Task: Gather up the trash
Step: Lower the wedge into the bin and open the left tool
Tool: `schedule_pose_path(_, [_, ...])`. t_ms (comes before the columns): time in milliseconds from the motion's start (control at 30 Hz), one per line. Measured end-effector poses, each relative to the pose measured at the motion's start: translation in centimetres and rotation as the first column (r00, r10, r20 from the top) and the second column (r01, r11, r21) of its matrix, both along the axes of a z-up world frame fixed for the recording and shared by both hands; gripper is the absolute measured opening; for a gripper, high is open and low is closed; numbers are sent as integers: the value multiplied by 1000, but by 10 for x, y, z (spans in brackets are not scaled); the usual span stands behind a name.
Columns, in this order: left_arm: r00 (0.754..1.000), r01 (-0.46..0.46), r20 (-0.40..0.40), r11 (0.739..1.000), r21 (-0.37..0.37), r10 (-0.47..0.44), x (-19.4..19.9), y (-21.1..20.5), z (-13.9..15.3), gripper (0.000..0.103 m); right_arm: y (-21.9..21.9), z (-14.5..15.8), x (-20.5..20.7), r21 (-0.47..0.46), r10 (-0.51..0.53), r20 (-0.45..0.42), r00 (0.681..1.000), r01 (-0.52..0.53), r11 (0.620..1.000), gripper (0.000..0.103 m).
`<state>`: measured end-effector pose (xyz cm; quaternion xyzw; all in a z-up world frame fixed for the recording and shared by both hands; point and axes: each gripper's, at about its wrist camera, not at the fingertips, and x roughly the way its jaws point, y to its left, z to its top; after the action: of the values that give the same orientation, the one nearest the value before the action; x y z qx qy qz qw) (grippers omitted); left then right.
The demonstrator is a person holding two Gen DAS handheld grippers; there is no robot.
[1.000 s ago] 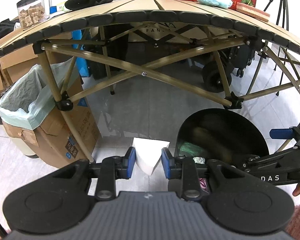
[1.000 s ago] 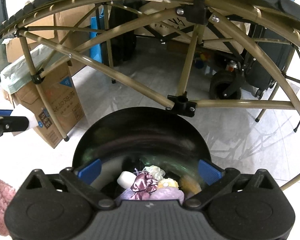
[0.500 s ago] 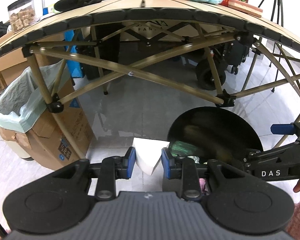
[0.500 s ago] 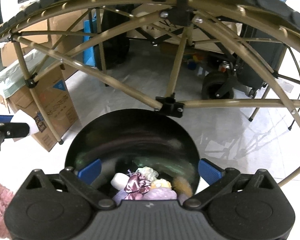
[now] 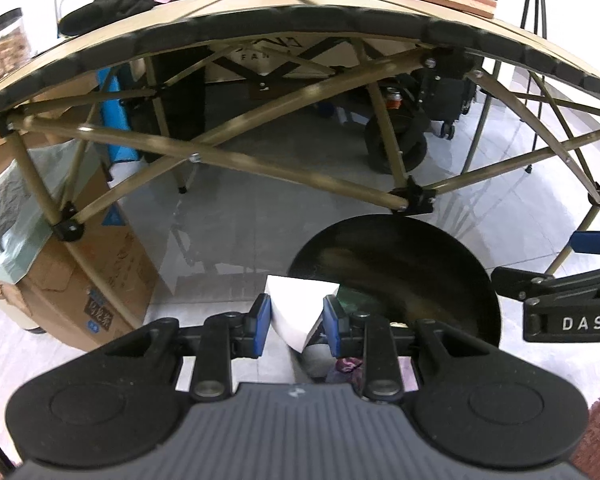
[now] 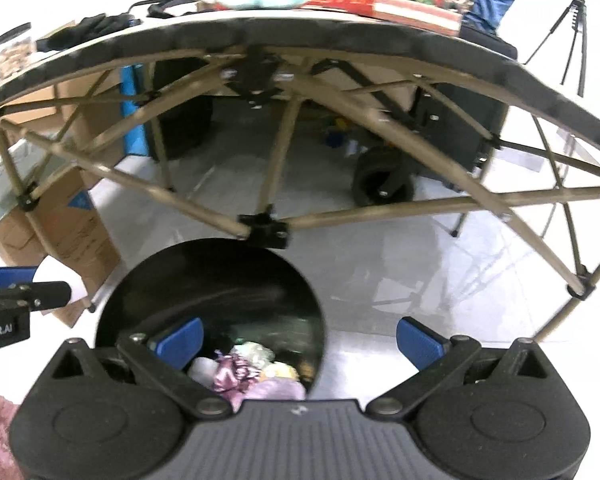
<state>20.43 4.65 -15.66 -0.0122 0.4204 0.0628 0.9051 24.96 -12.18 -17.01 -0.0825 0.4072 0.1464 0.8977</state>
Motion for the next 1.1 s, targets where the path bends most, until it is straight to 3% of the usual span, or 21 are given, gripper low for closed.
schedule_pose_path(367, [997,76,-12,997,19,-75,16,-37,-8,29,-54,11,6,70,-163,-45,986,166,984,103])
schedule_pose_path(967, [995,90,-33,996,-28,-91,40,-64,-18,32,-72,16,11,112,-246,-47,968,250,962,103])
schedule_pose_path(1000, [996,85,-34,996,-28,-86,40,-64,-18,39,-72,16,12,112,-245,-47,968,249,962,103])
schedule_pose_path(1067, [997,71,-37,997,-37,-72,40,-62,-18,66,-72,16,12,115,-242,-48,969,246,962,103])
schedule_pose_path(1100, [998,57,-35,998,-32,-58,39,-61,-17,85,-72,16,12,115,-243,-46,969,247,962,103])
